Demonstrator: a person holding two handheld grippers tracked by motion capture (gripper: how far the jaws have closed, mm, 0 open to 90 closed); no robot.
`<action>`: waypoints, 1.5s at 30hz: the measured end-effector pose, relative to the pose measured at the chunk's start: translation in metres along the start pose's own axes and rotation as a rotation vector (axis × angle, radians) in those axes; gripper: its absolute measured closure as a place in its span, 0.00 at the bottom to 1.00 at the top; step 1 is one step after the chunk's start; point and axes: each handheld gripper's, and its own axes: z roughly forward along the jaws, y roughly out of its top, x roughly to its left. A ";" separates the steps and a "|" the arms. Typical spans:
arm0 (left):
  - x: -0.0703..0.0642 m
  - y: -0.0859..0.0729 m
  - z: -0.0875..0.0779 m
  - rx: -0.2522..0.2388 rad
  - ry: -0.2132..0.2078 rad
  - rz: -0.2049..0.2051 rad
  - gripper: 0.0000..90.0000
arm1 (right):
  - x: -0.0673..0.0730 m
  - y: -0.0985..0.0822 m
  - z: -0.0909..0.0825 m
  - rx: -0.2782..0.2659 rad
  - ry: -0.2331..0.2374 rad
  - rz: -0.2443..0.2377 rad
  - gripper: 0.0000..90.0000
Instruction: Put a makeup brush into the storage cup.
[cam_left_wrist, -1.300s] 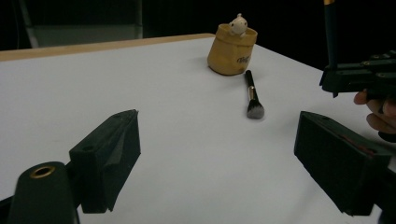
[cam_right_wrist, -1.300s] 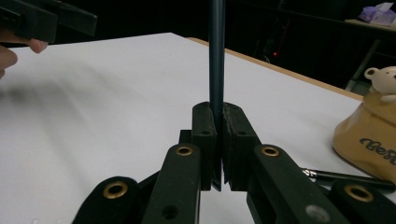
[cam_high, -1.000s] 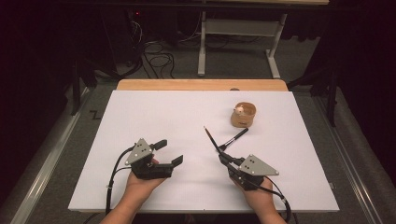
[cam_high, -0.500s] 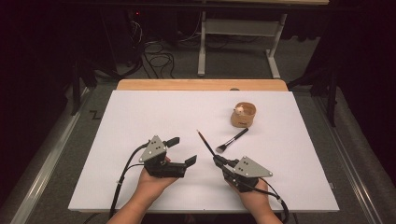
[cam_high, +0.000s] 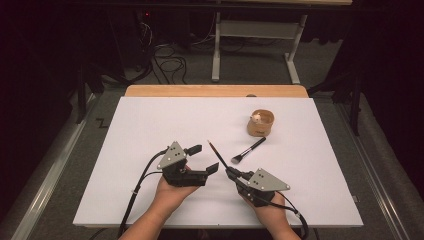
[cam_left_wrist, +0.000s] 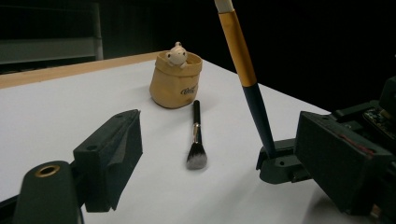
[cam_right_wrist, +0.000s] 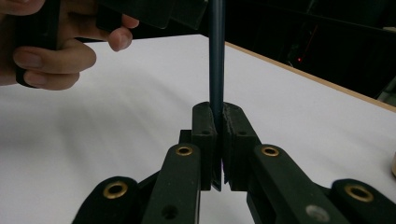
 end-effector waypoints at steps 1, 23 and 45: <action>0.000 0.000 0.001 0.001 0.000 0.002 0.20 | 0.000 0.000 0.000 -0.004 0.001 -0.005 0.96; -0.005 0.003 0.004 -0.032 -0.060 -0.001 0.62 | 0.001 0.001 0.000 -0.003 0.003 -0.016 0.96; -0.006 0.004 0.004 -0.052 -0.087 -0.025 0.82 | 0.003 0.001 0.002 0.005 0.002 -0.023 0.96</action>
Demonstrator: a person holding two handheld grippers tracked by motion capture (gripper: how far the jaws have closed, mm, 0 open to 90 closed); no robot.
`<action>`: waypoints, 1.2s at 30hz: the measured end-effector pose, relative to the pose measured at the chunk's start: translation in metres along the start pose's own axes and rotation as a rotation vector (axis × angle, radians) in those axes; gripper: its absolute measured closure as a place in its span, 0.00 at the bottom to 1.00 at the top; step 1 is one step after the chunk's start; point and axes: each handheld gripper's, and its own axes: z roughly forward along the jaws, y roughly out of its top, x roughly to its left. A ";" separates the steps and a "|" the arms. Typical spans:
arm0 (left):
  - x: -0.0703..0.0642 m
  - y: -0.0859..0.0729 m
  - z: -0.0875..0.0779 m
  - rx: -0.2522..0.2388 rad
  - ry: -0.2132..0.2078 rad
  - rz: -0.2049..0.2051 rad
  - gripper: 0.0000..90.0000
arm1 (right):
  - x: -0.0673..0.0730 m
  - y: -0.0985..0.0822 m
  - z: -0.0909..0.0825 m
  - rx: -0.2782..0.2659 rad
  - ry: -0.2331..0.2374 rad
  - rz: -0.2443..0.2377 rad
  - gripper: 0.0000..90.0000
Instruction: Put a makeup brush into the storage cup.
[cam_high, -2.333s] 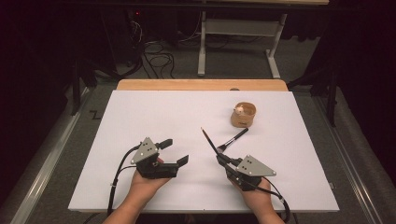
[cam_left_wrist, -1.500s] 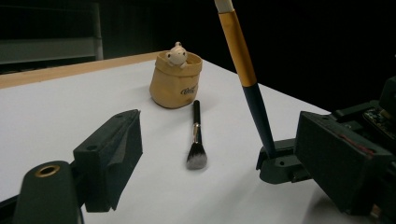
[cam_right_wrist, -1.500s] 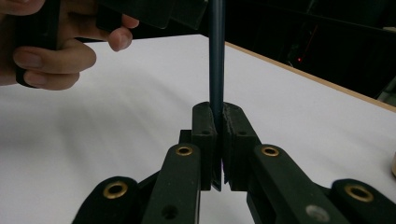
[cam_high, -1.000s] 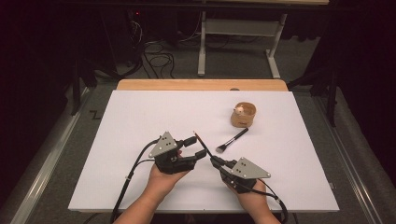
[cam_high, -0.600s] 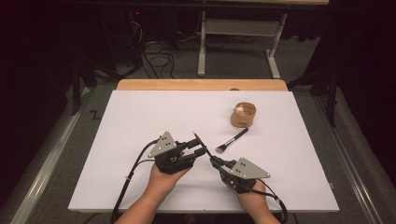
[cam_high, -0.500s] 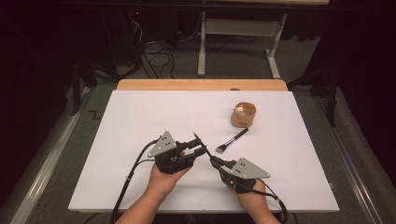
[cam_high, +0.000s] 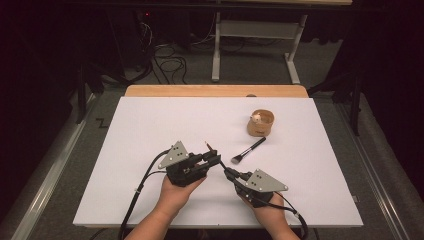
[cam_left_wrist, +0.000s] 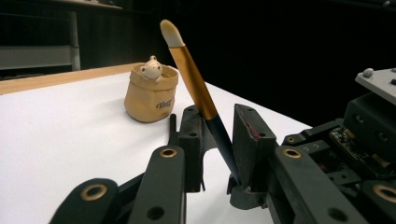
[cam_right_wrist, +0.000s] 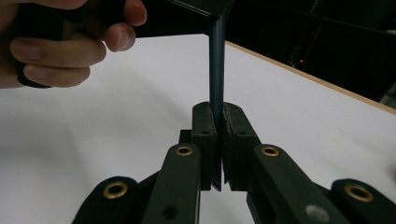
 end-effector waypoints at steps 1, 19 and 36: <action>0.000 0.000 0.000 -0.001 -0.003 -0.003 0.83 | 0.000 0.000 0.000 0.000 -0.001 -0.001 0.96; -0.002 0.000 0.001 -0.020 -0.048 -0.016 0.90 | 0.000 -0.001 0.002 -0.001 -0.004 -0.015 0.96; -0.008 0.001 0.004 -0.030 -0.059 0.001 0.92 | 0.002 -0.002 0.003 -0.001 -0.003 0.006 0.95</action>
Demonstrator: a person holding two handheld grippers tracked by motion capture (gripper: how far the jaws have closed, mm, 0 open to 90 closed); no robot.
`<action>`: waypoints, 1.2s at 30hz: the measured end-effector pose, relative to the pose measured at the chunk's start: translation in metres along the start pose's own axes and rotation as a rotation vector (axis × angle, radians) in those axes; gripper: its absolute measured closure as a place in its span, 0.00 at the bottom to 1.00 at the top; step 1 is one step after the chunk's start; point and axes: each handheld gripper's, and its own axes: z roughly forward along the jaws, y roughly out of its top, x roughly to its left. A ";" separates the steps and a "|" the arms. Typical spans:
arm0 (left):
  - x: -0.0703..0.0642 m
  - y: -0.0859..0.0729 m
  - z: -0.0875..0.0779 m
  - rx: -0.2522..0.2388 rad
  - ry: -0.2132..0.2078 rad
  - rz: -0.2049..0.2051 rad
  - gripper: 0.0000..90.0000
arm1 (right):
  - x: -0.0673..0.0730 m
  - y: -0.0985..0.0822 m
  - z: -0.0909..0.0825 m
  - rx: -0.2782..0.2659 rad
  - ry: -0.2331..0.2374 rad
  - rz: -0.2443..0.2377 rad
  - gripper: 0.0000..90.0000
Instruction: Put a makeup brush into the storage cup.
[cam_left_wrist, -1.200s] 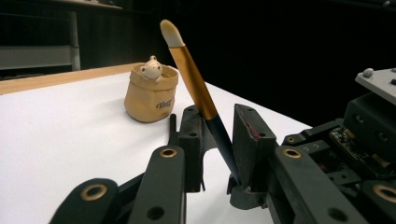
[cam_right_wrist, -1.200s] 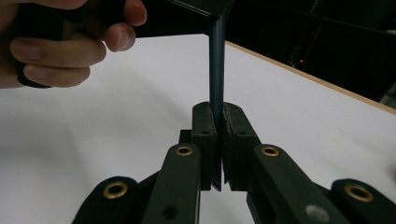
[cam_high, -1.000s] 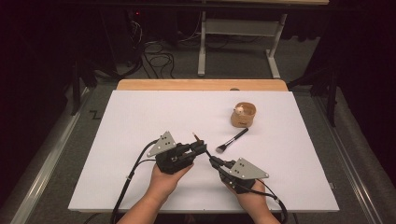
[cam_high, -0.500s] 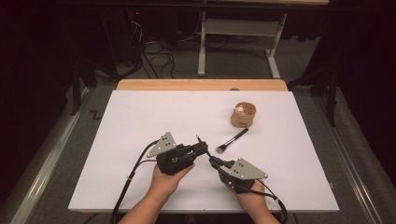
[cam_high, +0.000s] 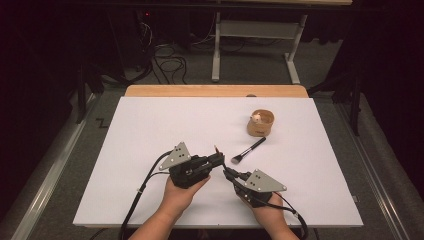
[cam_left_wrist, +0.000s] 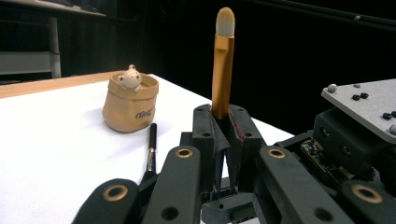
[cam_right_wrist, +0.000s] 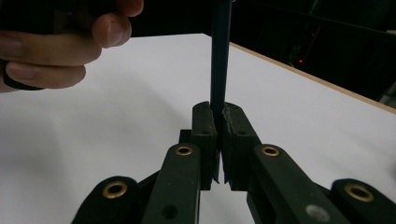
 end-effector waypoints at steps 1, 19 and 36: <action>0.000 0.000 0.000 0.000 0.000 0.001 0.92 | 0.000 0.000 0.001 -0.010 0.007 -0.001 0.95; -0.002 0.001 0.002 -0.007 0.005 0.008 0.92 | -0.001 0.000 0.000 -0.006 0.005 0.005 0.95; -0.001 0.002 -0.001 0.003 0.030 0.031 0.92 | -0.002 0.001 0.001 0.002 0.023 0.029 0.81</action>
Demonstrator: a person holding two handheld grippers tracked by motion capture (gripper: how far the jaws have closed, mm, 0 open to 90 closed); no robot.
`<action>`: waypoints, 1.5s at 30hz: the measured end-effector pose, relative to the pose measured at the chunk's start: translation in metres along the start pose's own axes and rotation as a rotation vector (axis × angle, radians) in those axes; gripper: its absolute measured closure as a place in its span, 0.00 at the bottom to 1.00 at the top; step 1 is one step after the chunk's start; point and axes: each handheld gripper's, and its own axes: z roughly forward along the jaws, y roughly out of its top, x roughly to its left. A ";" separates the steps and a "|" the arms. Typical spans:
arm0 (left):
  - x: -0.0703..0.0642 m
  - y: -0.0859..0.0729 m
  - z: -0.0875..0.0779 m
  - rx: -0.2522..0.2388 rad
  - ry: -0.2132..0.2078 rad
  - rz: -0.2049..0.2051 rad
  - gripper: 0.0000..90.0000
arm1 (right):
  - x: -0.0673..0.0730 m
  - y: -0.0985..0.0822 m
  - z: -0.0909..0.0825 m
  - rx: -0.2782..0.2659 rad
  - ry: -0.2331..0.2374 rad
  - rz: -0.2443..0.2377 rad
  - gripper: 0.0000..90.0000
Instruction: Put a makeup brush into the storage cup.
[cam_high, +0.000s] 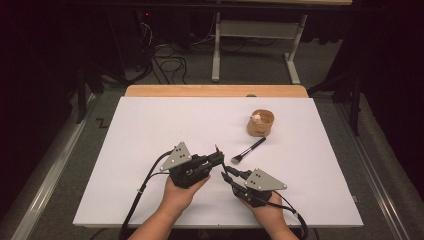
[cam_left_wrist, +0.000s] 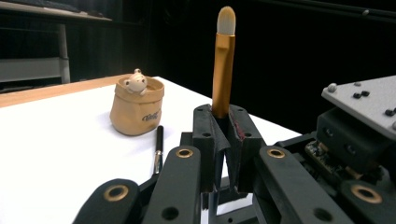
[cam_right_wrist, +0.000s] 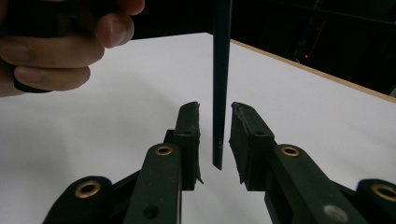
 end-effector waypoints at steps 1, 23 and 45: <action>0.000 0.000 0.000 0.004 0.002 0.005 0.92 | 0.000 0.000 0.000 -0.005 -0.001 -0.002 0.81; 0.005 -0.004 -0.003 0.015 0.022 0.005 0.92 | -0.001 0.009 -0.012 -0.052 0.000 0.005 0.81; -0.006 -0.011 0.007 0.053 -0.023 0.026 0.92 | 0.002 0.013 -0.008 -0.031 -0.015 -0.020 0.81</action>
